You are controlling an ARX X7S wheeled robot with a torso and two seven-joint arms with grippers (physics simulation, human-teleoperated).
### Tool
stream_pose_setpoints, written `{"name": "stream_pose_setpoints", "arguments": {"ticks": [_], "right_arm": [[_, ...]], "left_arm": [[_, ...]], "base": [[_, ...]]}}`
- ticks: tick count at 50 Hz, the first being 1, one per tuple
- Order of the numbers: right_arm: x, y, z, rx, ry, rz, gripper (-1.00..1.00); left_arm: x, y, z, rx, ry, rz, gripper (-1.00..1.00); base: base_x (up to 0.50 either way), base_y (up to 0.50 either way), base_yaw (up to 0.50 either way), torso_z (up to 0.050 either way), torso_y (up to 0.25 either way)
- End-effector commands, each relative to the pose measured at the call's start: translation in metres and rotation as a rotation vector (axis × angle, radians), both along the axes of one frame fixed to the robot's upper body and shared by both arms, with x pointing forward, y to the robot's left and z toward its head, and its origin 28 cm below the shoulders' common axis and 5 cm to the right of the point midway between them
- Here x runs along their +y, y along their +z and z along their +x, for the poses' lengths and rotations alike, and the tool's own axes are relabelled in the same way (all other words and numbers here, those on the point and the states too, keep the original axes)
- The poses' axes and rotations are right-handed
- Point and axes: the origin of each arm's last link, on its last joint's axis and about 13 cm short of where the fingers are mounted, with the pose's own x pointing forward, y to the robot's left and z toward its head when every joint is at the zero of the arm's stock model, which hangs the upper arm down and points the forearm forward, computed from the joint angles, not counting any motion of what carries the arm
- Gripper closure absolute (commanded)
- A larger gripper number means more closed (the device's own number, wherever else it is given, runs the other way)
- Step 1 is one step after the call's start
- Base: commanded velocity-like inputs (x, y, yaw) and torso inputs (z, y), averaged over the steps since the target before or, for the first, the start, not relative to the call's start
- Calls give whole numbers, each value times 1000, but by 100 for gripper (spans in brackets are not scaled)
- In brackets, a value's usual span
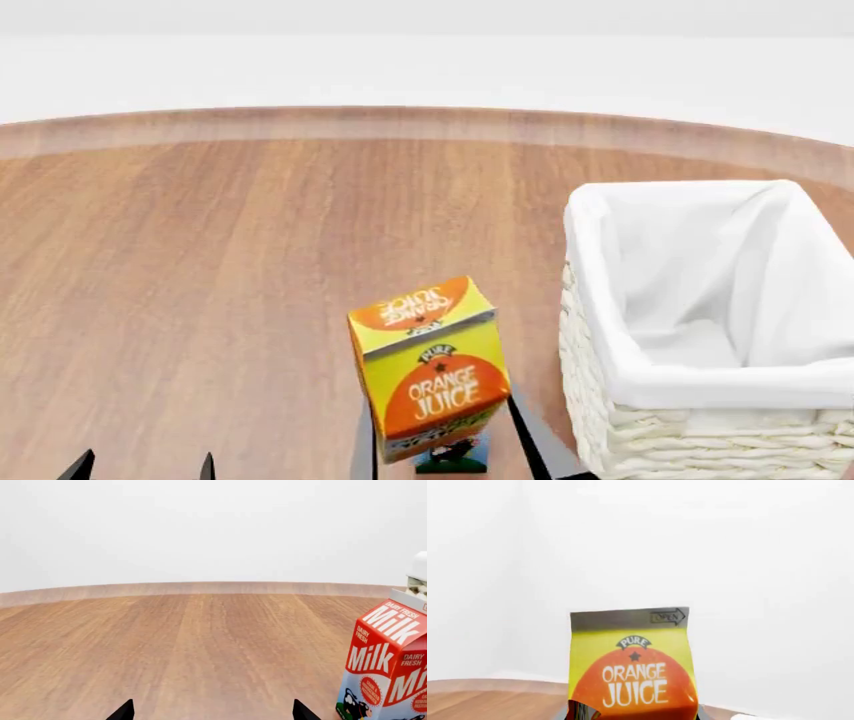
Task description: Pick up the orange juice, and put it in the basket.
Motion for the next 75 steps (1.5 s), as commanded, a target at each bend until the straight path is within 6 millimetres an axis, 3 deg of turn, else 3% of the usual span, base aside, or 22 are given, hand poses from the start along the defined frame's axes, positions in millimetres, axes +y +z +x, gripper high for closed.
{"name": "stream_pose_setpoints", "arguments": {"ticks": [1,32,56,75], "right_arm": [[-10,20,1,-81,-48,-15,100],[-42,54,33,-143,-212,16,100],[-67,47,78,-56,-339,-19,100],[-74,40,115,21,-410,-92,100]], "left_arm": [[0,0,0,0,0,0,-100],[0,0,0,0,0,0,-100],[0,0,0,0,0,0,-100],[0,0,0,0,0,0,-100]], "base": [[0,0,0,0,0],[0,0,0,0,1],[0,0,0,0,0],[0,0,0,1,1]]}}
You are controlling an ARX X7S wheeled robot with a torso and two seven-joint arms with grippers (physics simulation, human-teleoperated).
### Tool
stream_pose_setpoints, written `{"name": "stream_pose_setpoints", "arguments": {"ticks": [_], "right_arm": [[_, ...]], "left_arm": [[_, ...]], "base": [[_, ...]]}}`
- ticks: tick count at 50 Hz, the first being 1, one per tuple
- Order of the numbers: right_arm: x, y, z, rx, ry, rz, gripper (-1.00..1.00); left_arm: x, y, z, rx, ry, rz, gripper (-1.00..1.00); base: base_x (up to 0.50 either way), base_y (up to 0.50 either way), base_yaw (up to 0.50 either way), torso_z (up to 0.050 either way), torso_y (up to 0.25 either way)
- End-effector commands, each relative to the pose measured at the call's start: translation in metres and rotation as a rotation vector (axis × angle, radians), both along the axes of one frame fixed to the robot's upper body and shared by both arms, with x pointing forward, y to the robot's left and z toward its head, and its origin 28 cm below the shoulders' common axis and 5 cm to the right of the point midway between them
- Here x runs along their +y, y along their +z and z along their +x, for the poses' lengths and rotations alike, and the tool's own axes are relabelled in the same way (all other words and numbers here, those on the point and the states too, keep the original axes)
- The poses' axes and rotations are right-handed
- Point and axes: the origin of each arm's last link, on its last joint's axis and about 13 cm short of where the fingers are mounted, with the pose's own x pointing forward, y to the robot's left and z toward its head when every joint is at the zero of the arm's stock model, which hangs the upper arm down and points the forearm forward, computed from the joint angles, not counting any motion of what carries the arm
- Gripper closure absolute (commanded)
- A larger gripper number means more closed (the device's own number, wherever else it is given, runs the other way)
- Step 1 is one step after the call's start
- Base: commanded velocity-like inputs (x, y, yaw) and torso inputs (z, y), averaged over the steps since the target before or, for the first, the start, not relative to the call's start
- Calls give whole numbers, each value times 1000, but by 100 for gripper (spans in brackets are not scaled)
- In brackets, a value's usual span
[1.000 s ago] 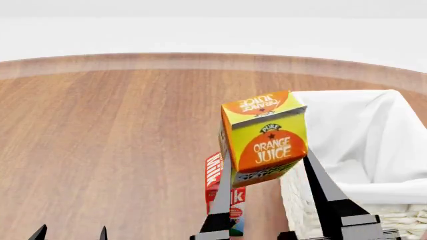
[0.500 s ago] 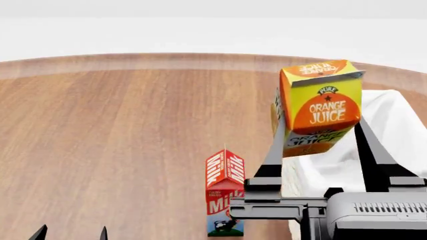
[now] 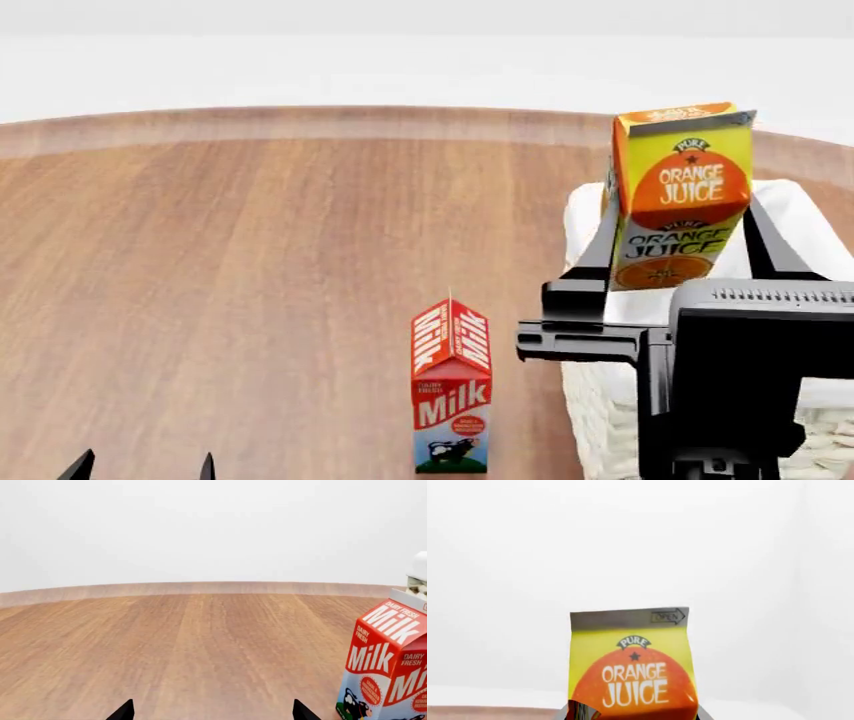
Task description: Pick up the orange juice, and put it in the basket.
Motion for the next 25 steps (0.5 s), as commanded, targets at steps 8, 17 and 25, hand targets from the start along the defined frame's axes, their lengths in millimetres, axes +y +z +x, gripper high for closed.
{"name": "stream_pose_setpoints", "arguments": {"ticks": [8,17,25], "right_arm": [[-9,-9,37,53,-84,-80,100],[-14,-14,49,78,-100,-41,100],[-18,-22,54,98,-115,-27,100]], "left_arm": [[0,0,0,0,0,0,-100],[0,0,0,0,0,0,-100],[0,0,0,0,0,0,-100]], "base": [[0,0,0,0,1],[0,0,0,0,1],[0,0,0,0,0]]}}
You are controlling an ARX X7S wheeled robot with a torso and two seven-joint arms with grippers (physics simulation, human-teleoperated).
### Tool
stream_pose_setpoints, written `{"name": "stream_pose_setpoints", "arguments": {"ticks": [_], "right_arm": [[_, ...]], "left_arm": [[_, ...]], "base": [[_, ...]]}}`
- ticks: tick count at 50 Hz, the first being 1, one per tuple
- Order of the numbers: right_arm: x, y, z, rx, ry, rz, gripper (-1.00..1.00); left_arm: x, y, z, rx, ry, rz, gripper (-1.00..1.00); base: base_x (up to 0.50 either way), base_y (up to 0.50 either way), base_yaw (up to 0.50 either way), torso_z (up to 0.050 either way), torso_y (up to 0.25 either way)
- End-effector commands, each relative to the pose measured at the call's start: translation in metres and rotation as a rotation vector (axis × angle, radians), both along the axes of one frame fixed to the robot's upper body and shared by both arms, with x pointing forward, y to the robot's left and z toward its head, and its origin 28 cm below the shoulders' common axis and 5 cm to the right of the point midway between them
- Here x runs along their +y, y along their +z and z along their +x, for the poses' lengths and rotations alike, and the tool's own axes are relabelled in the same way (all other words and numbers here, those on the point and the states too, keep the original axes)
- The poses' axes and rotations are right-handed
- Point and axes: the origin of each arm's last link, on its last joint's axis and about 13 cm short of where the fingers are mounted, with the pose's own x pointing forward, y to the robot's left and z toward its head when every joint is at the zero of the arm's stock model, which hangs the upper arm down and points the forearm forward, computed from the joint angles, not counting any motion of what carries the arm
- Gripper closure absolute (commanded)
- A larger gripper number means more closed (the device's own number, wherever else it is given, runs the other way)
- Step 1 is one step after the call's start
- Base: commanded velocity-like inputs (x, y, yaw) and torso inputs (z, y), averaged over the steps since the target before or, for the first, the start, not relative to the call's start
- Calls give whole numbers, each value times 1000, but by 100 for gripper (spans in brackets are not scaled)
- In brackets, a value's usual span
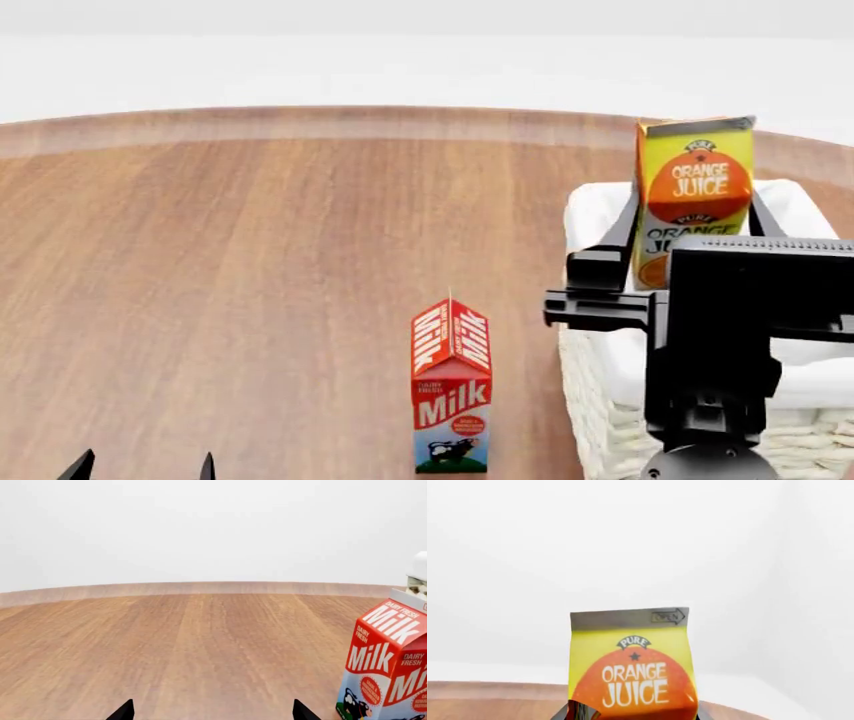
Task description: Pick up the orange juice, and put it in the basket.
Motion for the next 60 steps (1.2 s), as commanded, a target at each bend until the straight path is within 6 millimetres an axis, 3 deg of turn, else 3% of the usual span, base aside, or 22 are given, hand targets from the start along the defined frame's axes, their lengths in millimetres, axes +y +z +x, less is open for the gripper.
{"name": "stream_pose_setpoints", "arguments": {"ticks": [1,60], "right_arm": [[-6,-4,10,3,-32,-19,100],[-21,-36,61,107,-122,21,100]], "left_arm": [[0,0,0,0,0,0,-100],[0,0,0,0,0,0,-100]], "base": [[0,0,0,10,0],[0,0,0,0,1]]}}
